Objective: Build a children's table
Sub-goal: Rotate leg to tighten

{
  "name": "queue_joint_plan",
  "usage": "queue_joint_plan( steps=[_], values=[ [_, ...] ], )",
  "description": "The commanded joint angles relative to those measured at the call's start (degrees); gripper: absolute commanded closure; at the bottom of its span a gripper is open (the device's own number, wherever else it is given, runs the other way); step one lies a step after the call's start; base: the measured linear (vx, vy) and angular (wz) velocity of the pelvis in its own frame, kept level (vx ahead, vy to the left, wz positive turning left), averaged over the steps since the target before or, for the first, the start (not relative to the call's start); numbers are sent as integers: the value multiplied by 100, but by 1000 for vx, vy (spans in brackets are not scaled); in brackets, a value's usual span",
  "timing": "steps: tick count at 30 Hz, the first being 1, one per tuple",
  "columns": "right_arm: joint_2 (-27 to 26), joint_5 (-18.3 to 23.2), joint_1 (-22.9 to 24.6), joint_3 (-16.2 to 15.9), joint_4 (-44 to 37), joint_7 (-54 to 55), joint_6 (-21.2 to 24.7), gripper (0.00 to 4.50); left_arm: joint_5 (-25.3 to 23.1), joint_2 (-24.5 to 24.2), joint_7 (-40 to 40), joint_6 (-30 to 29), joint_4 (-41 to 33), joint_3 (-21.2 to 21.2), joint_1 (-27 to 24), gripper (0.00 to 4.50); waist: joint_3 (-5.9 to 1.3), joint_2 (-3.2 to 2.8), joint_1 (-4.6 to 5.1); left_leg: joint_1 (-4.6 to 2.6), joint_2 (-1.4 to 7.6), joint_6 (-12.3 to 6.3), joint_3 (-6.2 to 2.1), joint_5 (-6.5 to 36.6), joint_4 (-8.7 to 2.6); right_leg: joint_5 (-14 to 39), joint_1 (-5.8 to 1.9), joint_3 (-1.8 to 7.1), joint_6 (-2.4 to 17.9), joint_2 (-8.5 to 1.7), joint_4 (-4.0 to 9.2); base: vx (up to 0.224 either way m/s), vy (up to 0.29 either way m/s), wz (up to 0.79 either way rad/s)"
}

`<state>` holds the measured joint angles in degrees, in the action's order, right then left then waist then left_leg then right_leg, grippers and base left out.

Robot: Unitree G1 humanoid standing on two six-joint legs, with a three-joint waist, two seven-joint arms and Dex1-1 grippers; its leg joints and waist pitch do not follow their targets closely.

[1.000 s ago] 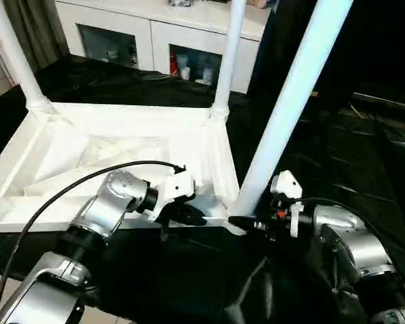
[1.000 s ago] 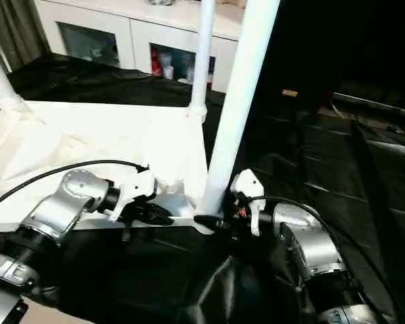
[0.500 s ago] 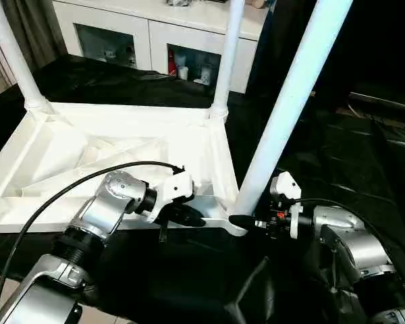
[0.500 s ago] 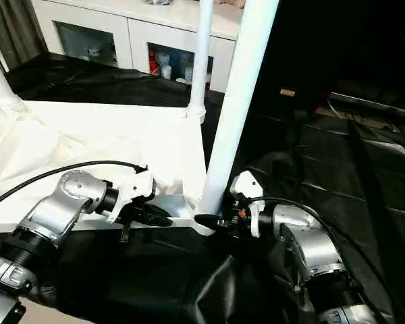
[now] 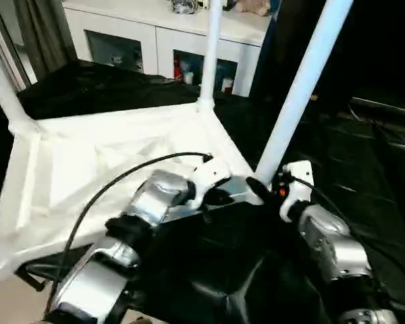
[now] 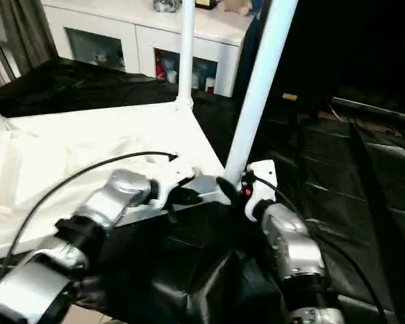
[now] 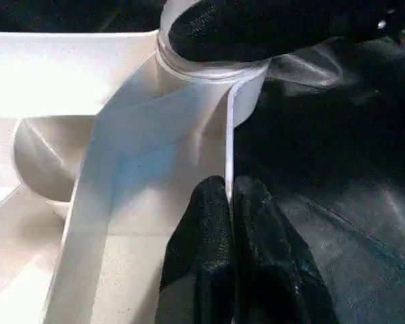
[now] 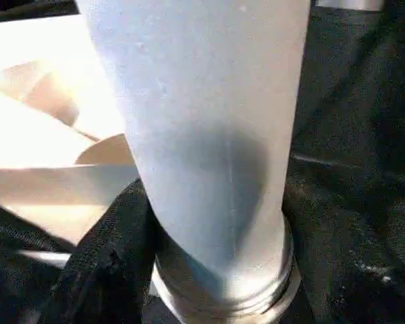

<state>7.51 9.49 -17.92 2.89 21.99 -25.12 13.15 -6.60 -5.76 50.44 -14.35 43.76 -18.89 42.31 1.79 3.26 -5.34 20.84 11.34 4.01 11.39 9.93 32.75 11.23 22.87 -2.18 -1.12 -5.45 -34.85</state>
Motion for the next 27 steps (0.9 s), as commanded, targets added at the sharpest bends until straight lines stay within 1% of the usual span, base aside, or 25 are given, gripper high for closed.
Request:
queue_joint_plan(
  steps=[1, 4, 5, 6, 7, 8, 9, 10, 11, 12, 13, 14, 15, 16, 17, 18, 19, 20, 21, 22, 23, 24, 25, 26, 27],
  values=[
    [-199, -233, 148, -612, -273, -280, 32, 203, -71, 132, -939, 69, 381, 309, 62, 450, -225, 93, -7, -42, 144, -66, -107, 1648, -401, 2323, -143, 166, 583, -273, 595, 0, 0, 0],
    [-110, -175, 140, -681, -307, -473, -139, 203, -88, 79, -747, 102, 420, 230, 73, 450, -226, 65, 21, -11, 145, -44, -136, 1685, -428, 2304, -174, 148, 541, -274, 579, 0, 0, 0],
    [-21, -107, 141, -710, -339, -695, -168, 203, -90, 22, -606, 167, 397, 183, 49, 450, -225, 90, 56, 35, 141, -49, -157, 1776, -441, 2462, -209, 121, 482, -272, 592, 0, 0, 0],
    [42, -58, 143, -730, -363, -860, -183, 188, -91, -18, -507, 215, 376, 152, 30, 450, -233, 86, 55, 27, 144, -53, -155, 1784, -435, 2458, -201, 127, 478, -276, 596, 0, 0, 0],
    [241, -97, 134, -815, -377, -1128, -243, 177, -59, -108, -259, 234, 288, 109, -23, 450, -239, 90, 58, 26, 146, -72, -161, 1765, -432, 2406, -203, 127, 485, -280, 593, 0, 0, 0],
    [461, -100, 110, -862, -363, -1420, -265, 167, 11, -230, 118, 390, 150, 52, -110, 450, -240, 107, 74, 45, 153, -139, -170, 1723, -430, 2242, -223, 123, 560, -278, 579, 0, 0, 0],
    [537, -86, 99, -866, -356, -1523, -252, 167, 48, -277, 276, 483, 95, 32, -147, 450, -245, 105, 83, 44, 154, -159, -161, 1678, -424, 2142, -222, 129, 598, -273, 569, 0, 0, 0],
    [650, -65, 77, -854, -371, -1675, -237, 162, 95, -365, 484, 490, 14, 15, -198, 450, -248, 102, 79, 11, 167, -197, -144, 1636, -410, 1944, -186, 142, 718, -275, 564, 0, 0, 0],
    [752, -25, 61, -841, -398, -1839, -205, 150, 145, -460, 731, 577, -80, -15, -259, 450, -249, 101, 78, -7, 178, -211, -134, 1622, -400, 1830, -175, 148, 798, -274, 548, 0, 0, 0],
    [818, -1, 51, -833, -417, -1947, -188, 135, 174, -524, 893, 631, -142, -37, -299, 450, -255, 101, 59, -33, 186, -258, -109, 1500, -381, 1516, -174, 161, 949, -267, 523, 0, 0, 0],
    [852, 5, 46, -826, -422, -2004, -192, 135, 190, -558, 979, 634, -177, -47, -320, 450, -259, 103, 39, -34, 185, -285, -102, 1423, -366, 1318, -178, 161, 1018, -260, 494, 0, 0, 0],
    [939, 21, 33, -807, -435, -2146, -200, 135, 232, -648, 1202, 646, -268, -72, -377, 450, -255, 94, 20, -16, 187, -333, -93, 1321, -366, 1089, -198, 158, 1100, -260, 455, 0, 0, 0],
    [1030, 46, 13, -775, -446, -2288, -209, 135, 293, -768, 1492, 692, -408, -111, -464, 450, -257, 113, 24, 21, 186, -354, -98, 1182, -372, 998, -231, 144, 1118, -260, 428, 0, 0, 0],
    [1093, 52, -7, -755, -439, -2373, -230, 135, 345, -850, 1689, 715, -519, -140, -530, 450, -268, 96, 13, -5, 199, -350, -91, 1108, -360, 866, -220, 145, 1164, -260, 407, 0, 0, 0],
    [1185, 46, -39, -738, -425, -2486, -268, 135, 433, -967, 1967, 711, -695, -178, -631, 450, -270, 122, 20, -10, 202, -363, -84, 1076, -353, 769, -220, 146, 1199, -254, 394, 0, 0, 0],
    [1222, 64, -50, -755, -411, -2521, -288, 135, 455, -992, 2019, 706, -731, -187, -651, 450, -269, 116, 19, -2, 200, -386, -80, 985, -348, 579, -231, 148, 1260, -247, 365, 0, 0, 0],
    [1302, 97, -53, -766, -419, -2604, -275, 135, 482, -1057, 2111, 641, -837, -215, -700, 450, -270, 100, 19, -19, 195, -405, -67, 929, -340, 445, -216, 151, 1313, -240, 354, 0, 0, 0],
    [1316, 100, -51, -770, -426, -2619, -270, 135, 479, -1066, 2117, 640, -844, -218, -705, 450, -266, 112, 18, -24, 199, -405, -64, 933, -341, 426, -216, 150, 1334, -239, 353, 0, 0, 0],
    [1597, 155, -17, -835, -546, -2916, -177, 135, 427, -1235, 2232, 616, -972, -276, -787, 450, -262, 103, 0, -36, 203, -390, -68, 968, -347, 485, -230, 146, 1340, -241, 355, 0, 0, 0],
    [1721, 175, 39, -865, -659, -3055, -139, 135, 393, -1282, 2208, 642, -958, -265, -803, 450, -255, 124, -8, -49, 213, -397, -55, 1007, -341, 486, -221, 152, 1354, -236, 357, 0, 0, 0],
    [1742, 178, 49, -870, -678, -3078, -132, 135, 387, -1289, 2203, 646, -956, -263, -806, 450, -243, 122, -10, -38, 208, -399, -57, 1035, -347, 537, -223, 153, 1336, -233, 362, 0, 0, 0],
    [1934, 214, 178, -885, -878, -3300, -65, 135, 332, -1345, 2137, 710, -921, -214, -825, 450, -236, 116, -11, -38, 209, -370, -55, 1115, -353, 703, -216, 158, 1297, -250, 382, 0, 0, 0],
    [1934, 214, 178, -885, -878, -3300, -65, 135, 332, -1345, 2137, 710, -921, -214, -825, 450, -232, 128, -34, -50, 208, -341, -54, 1180, -351, 864, -219, 163, 1233, -255, 405, 0, 0, 0],
    [2026, 239, 250, -877, -961, -3416, -35, 135, 345, -1378, 2164, 701, -947, -189, -841, 450, -228, 122, -36, -52, 208, -329, -54, 1222, -354, 934, -209, 166, 1215, -259, 411, 0, 0, 0],
    [2129, 227, 322, -854, -1001, -3494, -56, 135, 380, -1417, 2224, 666, -1012, -171, -866, 450, -222, 114, -39, -42, 205, -280, -65, 1283, -368, 1121, -218, 164, 1145, -263, 425, 0, 0, 0]
  ],
)
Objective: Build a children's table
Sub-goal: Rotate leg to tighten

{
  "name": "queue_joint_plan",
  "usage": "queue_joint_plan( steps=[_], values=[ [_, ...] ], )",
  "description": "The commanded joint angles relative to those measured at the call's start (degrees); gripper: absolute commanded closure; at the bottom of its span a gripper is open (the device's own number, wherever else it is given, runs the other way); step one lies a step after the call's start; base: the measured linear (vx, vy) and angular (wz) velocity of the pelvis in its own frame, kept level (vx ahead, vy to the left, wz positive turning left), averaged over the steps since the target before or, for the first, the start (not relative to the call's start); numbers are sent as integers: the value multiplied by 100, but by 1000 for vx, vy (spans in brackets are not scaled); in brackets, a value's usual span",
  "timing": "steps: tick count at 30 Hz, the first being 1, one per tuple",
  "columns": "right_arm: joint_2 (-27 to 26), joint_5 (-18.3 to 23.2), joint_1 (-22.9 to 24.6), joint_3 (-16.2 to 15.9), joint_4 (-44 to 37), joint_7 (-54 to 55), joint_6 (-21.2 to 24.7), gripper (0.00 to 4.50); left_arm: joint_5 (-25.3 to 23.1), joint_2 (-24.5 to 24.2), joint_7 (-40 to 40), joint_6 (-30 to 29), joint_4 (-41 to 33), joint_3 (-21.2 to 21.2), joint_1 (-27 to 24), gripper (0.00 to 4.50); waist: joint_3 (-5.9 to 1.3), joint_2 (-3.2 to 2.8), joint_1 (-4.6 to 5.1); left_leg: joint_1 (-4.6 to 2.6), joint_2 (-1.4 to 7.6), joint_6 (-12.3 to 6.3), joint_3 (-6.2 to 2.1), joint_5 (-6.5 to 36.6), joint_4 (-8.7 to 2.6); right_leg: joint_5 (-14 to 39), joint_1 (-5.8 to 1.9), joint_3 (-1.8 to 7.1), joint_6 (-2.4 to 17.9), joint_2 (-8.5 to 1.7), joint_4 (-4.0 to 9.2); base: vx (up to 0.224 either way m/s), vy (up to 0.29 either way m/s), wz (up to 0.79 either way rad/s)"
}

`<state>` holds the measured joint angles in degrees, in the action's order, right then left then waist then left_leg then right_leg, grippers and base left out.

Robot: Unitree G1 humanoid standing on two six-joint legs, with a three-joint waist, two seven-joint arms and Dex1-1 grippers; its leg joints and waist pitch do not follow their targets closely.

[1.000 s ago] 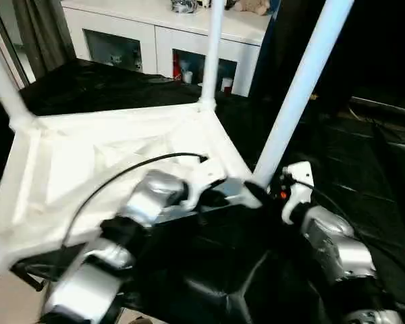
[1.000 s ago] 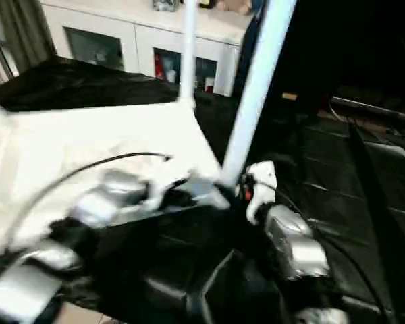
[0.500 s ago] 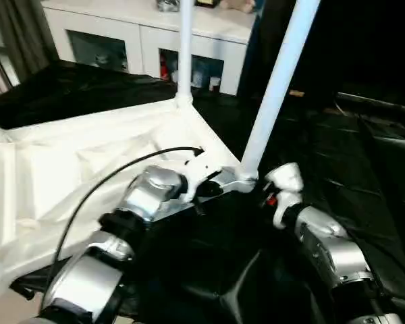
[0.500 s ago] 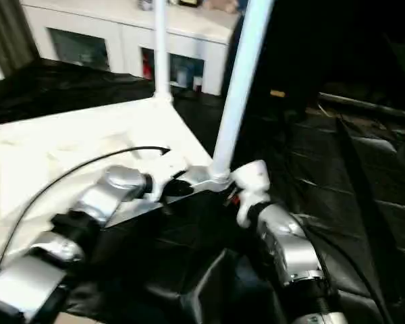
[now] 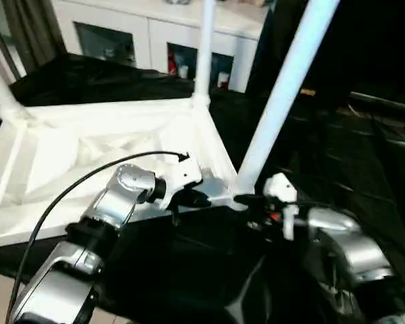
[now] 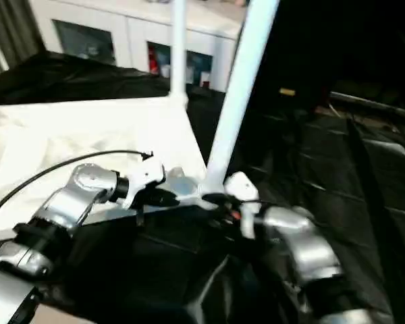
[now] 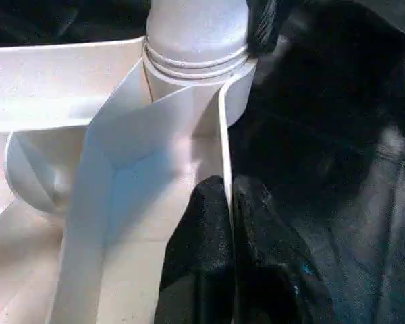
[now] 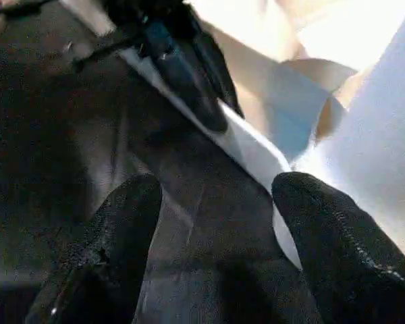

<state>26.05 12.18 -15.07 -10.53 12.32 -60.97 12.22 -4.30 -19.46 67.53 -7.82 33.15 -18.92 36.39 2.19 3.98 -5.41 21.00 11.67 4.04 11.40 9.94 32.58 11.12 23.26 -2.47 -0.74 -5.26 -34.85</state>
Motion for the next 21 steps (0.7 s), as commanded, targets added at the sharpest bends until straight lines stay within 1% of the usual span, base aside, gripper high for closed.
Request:
queue_joint_plan(
  steps=[1, 2, 3, 4, 5, 6, 8, 9, 10, 12, 13, 14, 16, 18, 19, 21],
  values=[
    [336, -49, 76, 504, -49, 44, 18, 135, 178, -74, 558, -20, -12, -161, -296, 450, -257, 58, -34, -51, 177, -232, -72, 1330, -358, 1270, -259, 197, 1042, -288, 435, 0, 0, 0],
    [371, -53, 93, 523, -44, 24, 4, 135, 198, -93, 589, -44, -56, -156, -312, 450, -255, 61, -32, -47, 177, -219, -73, 1341, -362, 1325, -259, 199, 1021, -289, 440, 0, 0, 0],
    [379, -52, 94, 538, -35, 29, -4, 135, 206, -101, 603, -49, -71, -155, -317, 450, -253, 61, -33, -67, 171, -191, -67, 1396, -360, 1461, -236, 199, 1009, -287, 459, 0, 0, 0],
    [401, -7, 85, 585, -21, 65, -6, 135, 250, -138, 659, -85, -156, -158, -346, 450, -258, 54, -33, -64, 166, -172, -70, 1412, -358, 1513, -237, 197, 997, -287, 456, 0, 0, 0],
    [401, -7, 85, 585, -21, 65, -6, 135, 250, -138, 659, -85, -156, -158, -346, 450, -257, 56, -25, -59, 169, -172, -72, 1406, -359, 1504, -235, 199, 993, -289, 457, 0, 0, 0],
    [439, 37, 71, 600, -29, 76, -12, 135, 293, -177, 720, -119, -249, -163, -385, 450, -262, 63, -12, -70, 173, -177, -72, 1441, -357, 1487, -224, 191, 1000, -278, 452, 0, 0, 0],
    [441, 129, 22, 637, -45, 111, 15, 135, 330, -226, 807, -141, -383, -178, -445, 450, -271, 61, -16, -71, 175, -197, -72, 1373, -349, 1379, -229, 192, 1032, -279, 438, 0, 0, 0],
    [415, 163, -11, 635, -43, 116, 33, 135, 351, -231, 841, -141, -429, -179, -464, 450, -273, 47, -15, -69, 180, -215, -70, 1307, -349, 1223, -230, 193, 1082, -273, 422, 0, 0, 0],
    [371, 189, -40, 606, -36, 106, 52, 135, 373, -220, 852, -144, -461, -173, -477, 450, -280, 57, -11, -66, 176, -232, -67, 1263, -342, 1117, -235, 188, 1117, -262, 402, 0, 0, 0],
    [299, 246, -60, 513, -75, 23, 99, 135, 389, -196, 863, -137, -495, -172, -489, 450, -277, 63, -10, -65, 171, -256, -62, 1239, -338, 1091, -235, 187, 1141, -266, 400, 0, 0, 0],
    [278, 269, -58, 479, -102, -18, 120, 135, 387, -190, 867, -133, -501, -174, -491, 450, -281, 57, -11, -70, 174, -258, -62, 1231, -336, 1080, -236, 187, 1149, -269, 398, 0, 0, 0],
    [230, 278, -55, 424, -148, -98, 146, 135, 388, -168, 861, -159, -522, -181, -492, 450, -281, 76, -17, -72, 171, -281, -54, 1179, -327, 991, -234, 188, 1162, -256, 391, 0, 0, 0],
    [190, 273, -60, 407, -157, -141, 166, 135, 396, -155, 855, -176, -535, -182, -494, 450, -280, 73, -25, -56, 168, -290, -60, 1148, -330, 990, -245, 185, 1162, -267, 385, 0, 0, 0],
    [106, 278, -97, 376, -122, -196, 186, 135, 413, -139, 847, -198, -557, -188, -500, 450, -282, 66, -28, -64, 173, -275, -62, 1156, -331, 1020, -241, 185, 1158, -270, 386, 0, 0, 0],
    [76, 299, -131, 330, -73, -226, 183, 135, 412, -136, 841, -213, -586, -197, -515, 450, -283, 79, -33, -63, 173, -264, -61, 1149, -330, 1025, -245, 185, 1153, -273, 384, 0, 0, 0],
    [48, 275, -203, 243, 76, -242, 137, 135, 402, -136, 839, -235, -628, -203, -540, 450, -284, 64, -40, -68, 172, -257, -62, 1135, -331, 1018, -244, 186, 1150, -273, 380, 0, 0, 0]
  ],
)
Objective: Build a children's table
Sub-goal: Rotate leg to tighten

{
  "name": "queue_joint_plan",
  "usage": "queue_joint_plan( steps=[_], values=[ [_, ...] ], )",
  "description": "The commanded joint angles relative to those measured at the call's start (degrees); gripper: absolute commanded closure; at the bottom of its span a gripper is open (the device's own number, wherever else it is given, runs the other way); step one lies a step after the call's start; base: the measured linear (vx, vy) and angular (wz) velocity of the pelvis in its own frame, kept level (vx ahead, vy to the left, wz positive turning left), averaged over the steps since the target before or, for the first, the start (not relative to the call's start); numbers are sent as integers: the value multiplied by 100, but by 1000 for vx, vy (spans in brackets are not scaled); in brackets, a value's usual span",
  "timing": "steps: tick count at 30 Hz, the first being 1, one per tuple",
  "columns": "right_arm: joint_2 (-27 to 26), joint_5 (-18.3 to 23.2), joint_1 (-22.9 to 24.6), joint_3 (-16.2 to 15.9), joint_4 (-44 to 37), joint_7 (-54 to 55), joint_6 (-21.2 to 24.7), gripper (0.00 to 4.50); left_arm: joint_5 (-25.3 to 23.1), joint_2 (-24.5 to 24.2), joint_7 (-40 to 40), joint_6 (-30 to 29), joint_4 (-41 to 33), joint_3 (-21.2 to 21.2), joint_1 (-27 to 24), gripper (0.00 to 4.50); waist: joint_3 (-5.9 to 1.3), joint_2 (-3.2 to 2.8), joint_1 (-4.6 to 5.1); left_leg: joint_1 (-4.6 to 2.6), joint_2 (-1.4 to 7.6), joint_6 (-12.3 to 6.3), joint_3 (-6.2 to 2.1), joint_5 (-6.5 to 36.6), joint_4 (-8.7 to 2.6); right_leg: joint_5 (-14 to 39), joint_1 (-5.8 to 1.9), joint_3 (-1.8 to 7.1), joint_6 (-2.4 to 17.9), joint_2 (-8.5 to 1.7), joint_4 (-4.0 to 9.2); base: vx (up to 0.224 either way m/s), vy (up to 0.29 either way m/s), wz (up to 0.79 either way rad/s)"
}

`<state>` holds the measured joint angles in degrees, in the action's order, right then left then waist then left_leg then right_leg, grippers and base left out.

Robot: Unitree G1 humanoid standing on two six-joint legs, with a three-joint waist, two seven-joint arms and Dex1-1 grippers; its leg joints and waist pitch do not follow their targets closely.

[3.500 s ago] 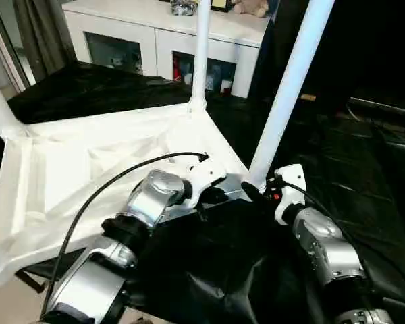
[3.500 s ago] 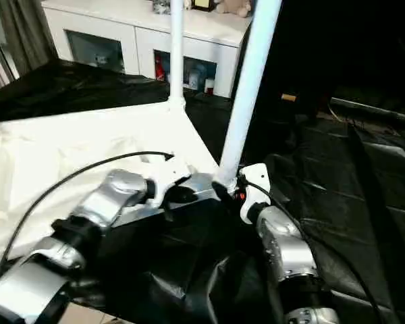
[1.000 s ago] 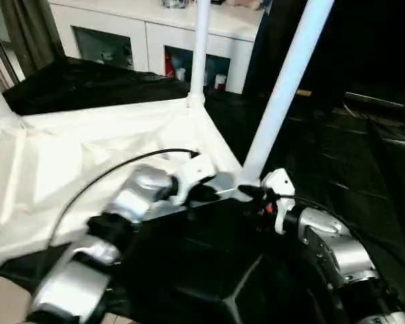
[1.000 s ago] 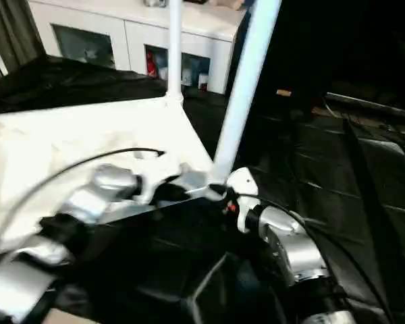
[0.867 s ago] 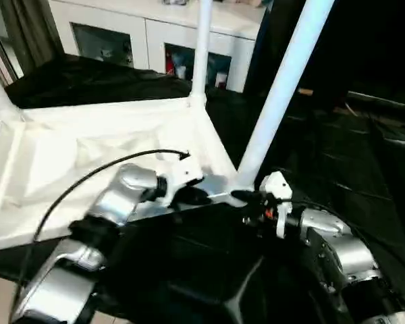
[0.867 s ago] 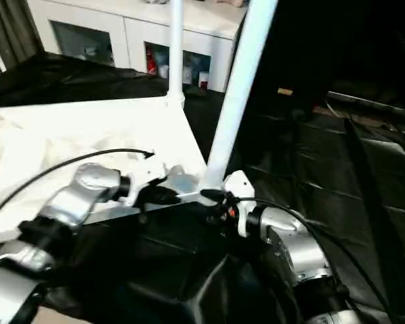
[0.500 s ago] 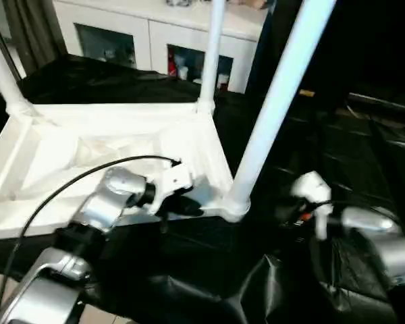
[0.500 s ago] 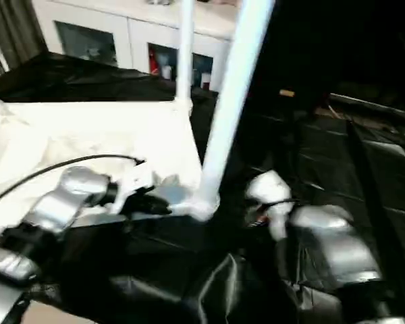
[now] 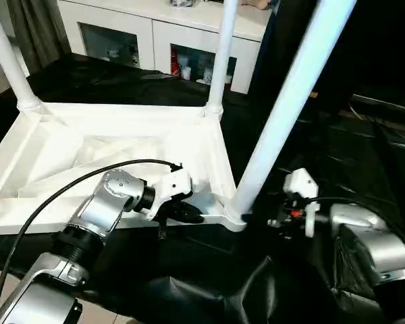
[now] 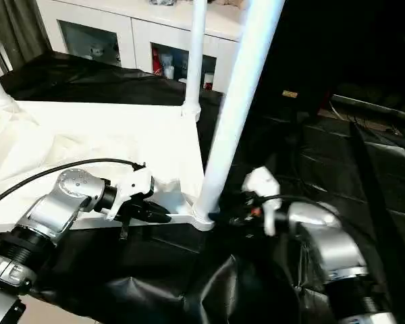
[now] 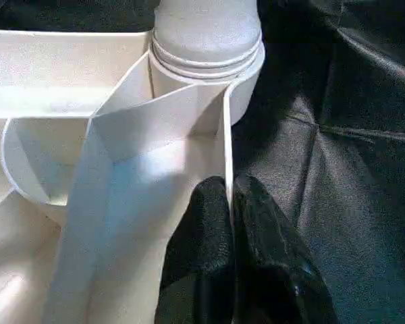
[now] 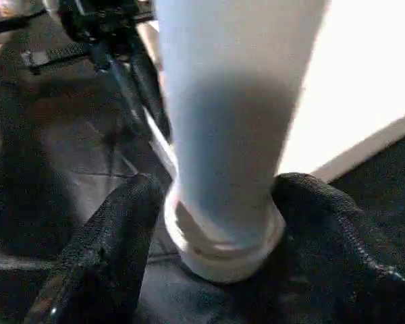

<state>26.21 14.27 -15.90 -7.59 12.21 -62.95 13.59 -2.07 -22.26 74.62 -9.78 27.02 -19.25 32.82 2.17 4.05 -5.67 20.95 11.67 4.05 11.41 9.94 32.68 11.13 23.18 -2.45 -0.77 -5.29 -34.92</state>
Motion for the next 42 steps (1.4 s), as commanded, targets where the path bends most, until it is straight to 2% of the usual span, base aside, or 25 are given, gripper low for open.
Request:
queue_joint_plan(
  steps=[1, 2, 3, 6, 8, 13, 22, 24, 26, 27, 28, 29, 30, 31, 32, 33, 34, 35, 36, 37, 38, 40, 42],
  values=[
    [28, 56, -132, -60, 110, -44, -10, 135, 177, 144, 131, -44, -21, -169, -185, 450, -281, 65, -9, -59, 170, -253, -61, 1139, -341, 1030, -235, 183, 1154, -269, 392, 0, 0, 0],
    [23, 43, -148, -74, 143, -44, -26, 135, 175, 145, 134, -52, -31, -168, -189, 450, -281, 62, -14, -61, 170, -244, -60, 1127, -340, 1035, -237, 185, 1156, -272, 391, 0, 0, 0],
    [-28, 56, -184, -71, 177, -30, -5, 162, 177, 140, 145, -60, -45, -170, -197, 450, -285, 66, -21, -68, 171, -242, -58, 1120, -336, 1019, -236, 185, 1156, -272, 388, 0, 0, 0],
    [-101, 83, -220, -65, 200, -39, 38, 172, 171, 134, 145, -60, -44, -164, -199, 450, -290, 78, -25, -61, 163, -262, -55, 1046, -329, 915, -243, 183, 1165, -265, 373, 0, 0, 0],
    [-140, 86, -235, -61, 226, -60, 46, 188, 165, 131, 124, -58, -29, -148, -196, 450, -290, 65, -30, -63, 165, -268, -58, 1027, -332, 898, -243, 182, 1165, -268, 368, 0, 0, 0],
    [-162, 143, -273, -89, 295, -147, 42, 239, 168, 105, 129, -96, -72, -145, -218, 450, -294, 91, -35, -60, 161, -283, -53, 983, -323, 865, -249, 182, 1164, -266, 362, 0, 0, 0],
    [-209, 169, -264, -114, 337, -193, 54, 255, 162, 68, 124, -136, -107, -144, -262, 450, -294, 82, -46, -61, 158, -278, -52, 987, -319, 917, -246, 183, 1152, -267, 363, 0, 0, 0],
    [-356, 156, -238, -25, 413, 121, 25, 255, 61, 218, -300, -210, 102, -47, -155, 450, -295, 79, -41, -65, 159, -268, -53, 980, -319, 880, -242, 181, 1168, -266, 357, 0, 0, 0],
    [-356, 156, -238, -25, 413, 121, 25, 255, 61, 218, -300, -210, 102, -47, -155, 450, -279, 81, -38, -67, 156, -219, -56, 1112, -331, 1093, -236, 180, 1138, -270, 388, 0, 0, 0],
    [-584, 44, -244, 152, 595, 751, -32, 255, -128, 498, -1125, -207, 575, 117, 98, 450, -277, 90, -32, -63, 155, -175, -59, 1191, -338, 1264, -235, 182, 1077, -270, 405, 0, 0, 0],
    [-584, 44, -244, 152, 595, 751, -32, 255, -128, 498, -1125, -207, 575, 117, 98, 450, -268, 81, -18, -97, 148, -93, -53, 1312, -343, 1473, -194, 183, 1028, -262, 443, 0, 0, 0],
    [-790, -66, -238, 321, 730, 1388, -14, 255, -238, 749, -1847, -226, 1021, 264, 360, 450, -263, 79, -16, -98, 142, -15, -56, 1414, -345, 1709, -185, 189, 963, -275, 471, 0, 0, 0],
    [-886, -118, -234, 401, 791, 1687, -2, 255, -286, 865, -2178, -238, 1226, 332, 482, 450, -264, 80, -25, -108, 133, 26, -60, 1456, -343, 1831, -170, 186, 916, -274, 484, 0, 0, 0],
    [-886, -118, -234, 401, 791, 1687, -2, 256, -286, 865, -2178, -238, 1226, 332, 482, 450, -275, 96, -31, -104, 136, 68, -87, 1523, -348, 1992, -191, 174, 845, -290, 484, 0, 0, 0],
    [-1071, -204, -196, 531, 829, 2236, 66, 256, -335, 1051, -2703, -240, 1557, 432, 689, 450, -277, 52, -40, -108, 136, 79, -85, 1533, -356, 1969, -180, 180, 806, -286, 507, 0, 0, 0],
    [-1277, -297, -143, 654, 814, 2806, 149, 257, -347, 1223, -3062, -231, 1819, 493, 866, 450, -257, 37, -24, -115, 131, 75, -70, 1592, -361, 2001, -138, 198, 787, -272, 526, 0, 0, 0],
    [-1419, -363, -105, 736, 797, 3192, 205, 257, -350, 1336, -3277, -220, 1983, 527, 980, 450, -278, 67, -47, -121, 123, 74, -82, 1631, -348, 2046, -165, 189, 760, -287, 523, 0, 0, 0],
    [-1625, -428, -69, 828, 742, 3641, 277, 257, -352, 1467, -3509, -176, 2172, 563, 1117, 450, -275, 43, -52, -91, 119, 69, -96, 1574, -365, 2067, -181, 186, 722, -292, 526, 0, 0, 0],
    [-1750, -469, -51, 871, 695, 3888, 312, 257, -357, 1531, -3584, -137, 2262, 562, 1184, 450, -270, 7, -49, -102, 114, 72, -86, 1607, -369, 2089, -150, 196, 699, -278, 547, 0, 0, 0],
    [-1847, -493, -43, 888, 652, 4044, 334, 257, -375, 1575, -3625, -69, 2336, 552, 1234, 450, -276, 29, -48, -110, 114, 110, -95, 1668, -373, 2107, -151, 191, 668, -279, 552, 0, 0, 0],
    [-1941, -514, -33, 886, 587, 4165, 358, 257, -391, 1615, -3649, 0, 2397, 536, 1276, 450, -285, 21, -59, -83, 121, 103, -113, 1640, -385, 2046, -190, 182, 654, -289, 538, 0, 0, 0],
    [-2016, -573, -32, 873, 535, 4291, 376, 257, -419, 1662, -3655, 74, 2517, 532, 1335, 450, -278, 20, -54, -88, 118, 53, -98, 1658, -379, 1938, -169, 189, 657, -277, 545, 0, 0, 0],
    [-2049, -652, -28, 808, 482, 4324, 340, 257, -452, 1692, -3600, 190, 2581, 500, 1367, 450, -283, 23, -66, -91, 123, 43, -100, 1644, -381, 1887, -181, 190, 664, -283, 535, 0, 0, 0]
  ],
)
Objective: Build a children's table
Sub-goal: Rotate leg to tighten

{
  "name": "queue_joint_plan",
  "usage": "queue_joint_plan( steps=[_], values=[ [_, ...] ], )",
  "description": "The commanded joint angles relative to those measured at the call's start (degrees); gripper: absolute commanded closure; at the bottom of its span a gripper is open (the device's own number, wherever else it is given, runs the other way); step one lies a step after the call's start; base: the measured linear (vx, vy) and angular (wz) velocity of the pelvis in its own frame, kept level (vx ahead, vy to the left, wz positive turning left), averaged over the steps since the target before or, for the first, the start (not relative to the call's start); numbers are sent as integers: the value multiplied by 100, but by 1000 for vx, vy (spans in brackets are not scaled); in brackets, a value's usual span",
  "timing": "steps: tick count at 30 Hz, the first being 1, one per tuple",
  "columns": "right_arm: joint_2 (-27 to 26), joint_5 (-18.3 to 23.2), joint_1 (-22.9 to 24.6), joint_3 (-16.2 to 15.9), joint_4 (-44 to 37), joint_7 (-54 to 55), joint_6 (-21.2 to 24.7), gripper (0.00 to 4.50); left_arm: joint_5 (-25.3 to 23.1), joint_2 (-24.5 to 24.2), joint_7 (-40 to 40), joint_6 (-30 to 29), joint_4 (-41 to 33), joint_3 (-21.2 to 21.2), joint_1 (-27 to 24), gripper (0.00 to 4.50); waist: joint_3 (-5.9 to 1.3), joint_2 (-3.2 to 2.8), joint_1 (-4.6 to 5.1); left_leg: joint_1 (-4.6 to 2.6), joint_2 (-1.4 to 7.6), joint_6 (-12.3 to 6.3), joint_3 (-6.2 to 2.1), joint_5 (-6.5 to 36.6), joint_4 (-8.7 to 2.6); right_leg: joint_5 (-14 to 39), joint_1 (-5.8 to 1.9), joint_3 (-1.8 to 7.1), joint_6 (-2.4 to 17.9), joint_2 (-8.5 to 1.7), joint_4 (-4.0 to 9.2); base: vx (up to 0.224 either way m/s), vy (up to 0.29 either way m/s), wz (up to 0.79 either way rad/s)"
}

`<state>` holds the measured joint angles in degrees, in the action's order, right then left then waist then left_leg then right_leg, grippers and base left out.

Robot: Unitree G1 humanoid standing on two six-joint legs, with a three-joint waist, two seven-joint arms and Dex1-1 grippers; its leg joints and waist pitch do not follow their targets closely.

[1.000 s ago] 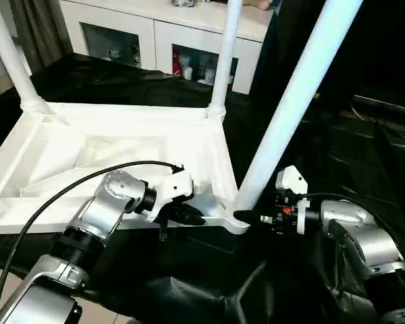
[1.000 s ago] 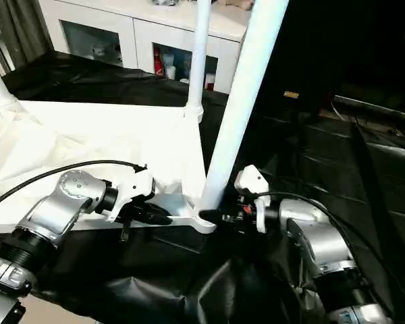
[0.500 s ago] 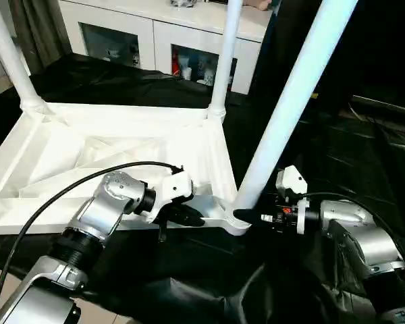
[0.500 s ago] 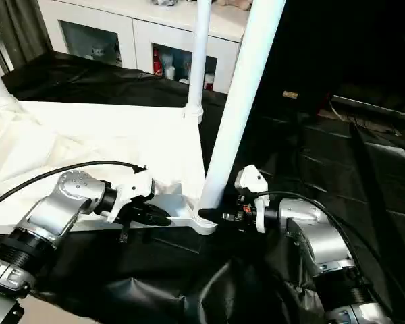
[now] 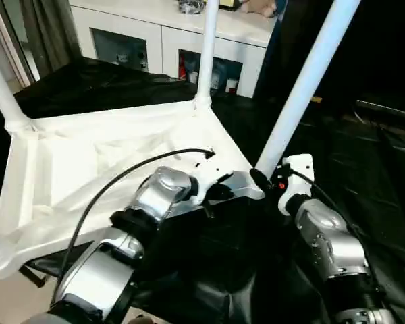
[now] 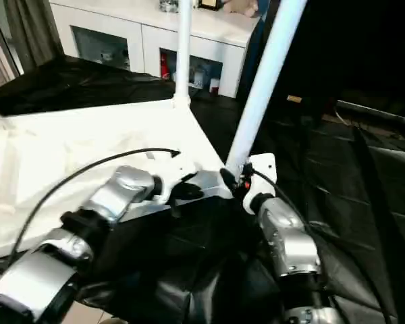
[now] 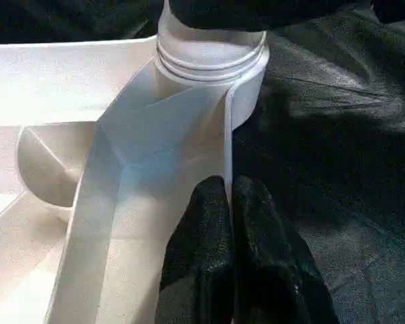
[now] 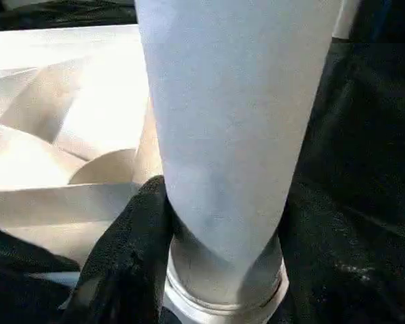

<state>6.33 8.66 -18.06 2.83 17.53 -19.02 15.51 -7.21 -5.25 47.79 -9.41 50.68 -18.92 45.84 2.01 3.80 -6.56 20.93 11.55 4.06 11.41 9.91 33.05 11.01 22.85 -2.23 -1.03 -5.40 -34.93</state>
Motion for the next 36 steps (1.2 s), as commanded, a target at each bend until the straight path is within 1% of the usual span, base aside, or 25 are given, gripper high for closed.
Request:
queue_joint_plan(
  steps=[1, 3, 5, 7, 8, 9, 10, 12, 13, 14, 15, 16, 18, 20, 21, 24, 25, 26, 27, 28, 29, 30, 32, 35, 36],
  values=[
    [-99, -89, 205, -252, -126, -40, 91, 257, 40, 4, -817, 254, 285, 427, 87, 450, -261, 17, 15, -90, 135, 25, -101, 1684, -423, 1928, -142, 170, 682, -275, 544, 0, 0, 0],
    [-106, -67, 216, -260, -170, -56, 55, 257, 29, 2, -741, 327, 307, 398, 85, 450, -255, 36, 17, -103, 140, 24, -100, 1767, -427, 2023, -131, 169, 663, -275, 561, 0, 0, 0],
    [-117, -16, 225, -248, -252, -43, 41, 201, 54, -9, -601, 513, 407, 348, 93, 450, -251, 51, 10, -83, 134, -2, -103, 1726, -429, 2104, -140, 168, 630, -286, 568, 0, 0, 0],
    [-124, 1, 224, -231, -299, -22, 58, 187, 84, -10, -520, 610, 462, 332, 98, 450, -248, 56, 9, -79, 132, -17, -98, 1713, -428, 2159, -136, 171, 606, -287, 580, 0, 0, 0],
    [-102, -16, 211, -231, -357, -14, 49, 187, 104, -13, -429, 731, 496, 318, 94, 450, -244, 46, 10, -62, 132, -14, -111, 1717, -437, 2228, -145, 170, 561, -295, 580, 0, 0, 0],
    [-59, -67, 198, -244, -375, 1, 28, 155, 111, -11, -384, 778, 495, 313, 88, 450, -251, 46, 50, -8, 129, 28, -139, 1676, -463, 2297, -188, 149, 477, -295, 575, 0, 0, 0],
    [-43, -86, 193, -250, -380, 3, 19, 155, 113, -11, -367, 796, 492, 310, 85, 450, -255, 47, 70, -9, 132, 35, -144, 1692, -463, 2295, -185, 144, 472, -294, 569, 0, 0, 0],
    [27, -54, 173, -206, -423, -52, 22, 143, 132, -9, -297, 867, 465, 309, 65, 450, -260, 65, 95, -31, 135, 1, -127, 1698, -442, 2205, -154, 153, 532, -287, 572, 0, 0, 0],
    [87, 9, 171, -146, -486, -139, 40, 143, 151, -4, -212, 950, 449, 315, 44, 450, -259, 49, 94, -41, 147, -27, -121, 1630, -438, 2041, -146, 164, 616, -289, 553, 0, 0, 0],
    [169, 98, 190, -101, -562, -276, 74, 143, 163, -4, -151, 1014, 428, 316, 24, 450, -255, 48, 98, -22, 144, -51, -117, 1574, -439, 1896, -165, 164, 660, -277, 538, 0, 0, 0],
    [369, 328, 247, -7, -751, -639, 165, 143, 192, -4, -36, 1175, 377, 321, -19, 450, -264, 59, 72, -37, 146, -131, -104, 1530, -419, 1709, -182, 167, 703, -274, 530, 0, 0, 0],
    [520, 444, 299, 28, -868, -879, 203, 143, 233, 5, 28, 1277, 352, 344, -40, 450, -264, 47, 58, -40, 152, -171, -100, 1486, -412, 1575, -189, 174, 728, -274, 517, 0, 0, 0],
    [702, 548, 365, 50, -974, -1153, 228, 143, 320, 17, 126, 1348, 294, 393, -66, 450, -267, 67, 41, -22, 141, -261, -86, 1275, -395, 1237, -211, 169, 799, -262, 485, 0, 0, 0],
    [1053, 639, 479, 44, -1065, -1638, 174, 143, 458, 1, 320, 1450, 142, 451, -105, 450, -282, 62, 0, -17, 146, -349, -75, 1093, -361, 918, -235, 171, 917, -273, 444, 0, 0, 0],
    [1214, 725, 515, 55, -1081, -1894, 162, 143, 554, -29, 428, 1434, -5, 493, -147, 405, -291, 74, -13, -24, 154, -394, -69, 1010, -349, 738, -233, 166, 1004, -269, 420, 0, 0, 0],
    [1245, 757, 514, 59, -1081, -1959, 164, 143, 599, -42, 476, 1375, -74, 511, -171, 382, -316, 51, -22, -18, 161, -451, -67, 800, -331, 288, -242, 155, 1227, -263, 355, 0, 0, 0],
    [1330, 857, 537, 5, -1131, -2201, 227, 143, 735, -129, 573, 1122, -466, 574, -306, 371, -321, 75, -8, -24, 174, -465, -67, 736, -322, 90, -245, 146, 1314, -254, 320, 0, 0, 0],
    [1330, 857, 537, 5, -1131, -2201, 227, 143, 735, -129, 573, 1122, -466, 574, -306, 359, -320, 67, -12, -27, 186, -473, -68, 728, -320, 12, -249, 144, 1370, -258, 304, 0, 0, 0],
    [1408, 921, 581, -62, -1199, -2397, 284, 143, 841, -223, 610, 834, -881, 638, -446, 351, -299, 69, 2, -27, 183, -490, -58, 739, -321, -20, -233, 145, 1418, -247, 315, 0, 0, 0],
    [1456, 996, 626, -102, -1280, -2512, 352, 143, 877, -300, 647, 643, -1202, 667, -574, 344, -286, 103, -3, -27, 196, -471, -62, 795, -327, 63, -249, 141, 1451, -262, 305, 0, 0, 0],
    [1487, 1051, 657, -128, -1341, -2590, 402, 143, 908, -353, 676, 505, -1438, 689, -670, 344, -281, 111, 10, -30, 204, -468, -57, 833, -332, 119, -253, 143, 1444, -266, 313, 0, 0, 0],
    [1503, 1082, 674, -142, -1374, -2632, 429, 143, 926, -381, 693, 430, -1567, 701, -723, 326, -267, 102, 11, -31, 207, -446, -57, 900, -339, 284, -253, 149, 1409, -268, 325, 0, 0, 0],
    [1504, 1173, 702, -201, -1486, -2730, 494, 143, 1045, -554, 700, -31, -2406, 778, -1105, 311, -246, 147, 31, -18, 204, -399, -55, 1008, -352, 583, -244, 152, 1322, -267, 361, 0, 0, 0],
    [1335, 1174, 617, -276, -1458, -2718, 502, 143, 1249, -903, 764, -621, -3593, 784, -1729, 283, -227, 103, 75, -47, 237, -193, -71, 1265, -397, 1085, -194, 159, 1216, -272, 390, 0, 0, 0],
    [1188, 1153, 541, -318, -1371, -2651, 471, 143, 1356, -1110, 822, -881, -4143, 801, -2057, 283, -220, 114, 105, -42, 233, -113, -70, 1346, -413, 1166, -178, 158, 1172, -250, 396, 0, 0, 0]
  ],
)
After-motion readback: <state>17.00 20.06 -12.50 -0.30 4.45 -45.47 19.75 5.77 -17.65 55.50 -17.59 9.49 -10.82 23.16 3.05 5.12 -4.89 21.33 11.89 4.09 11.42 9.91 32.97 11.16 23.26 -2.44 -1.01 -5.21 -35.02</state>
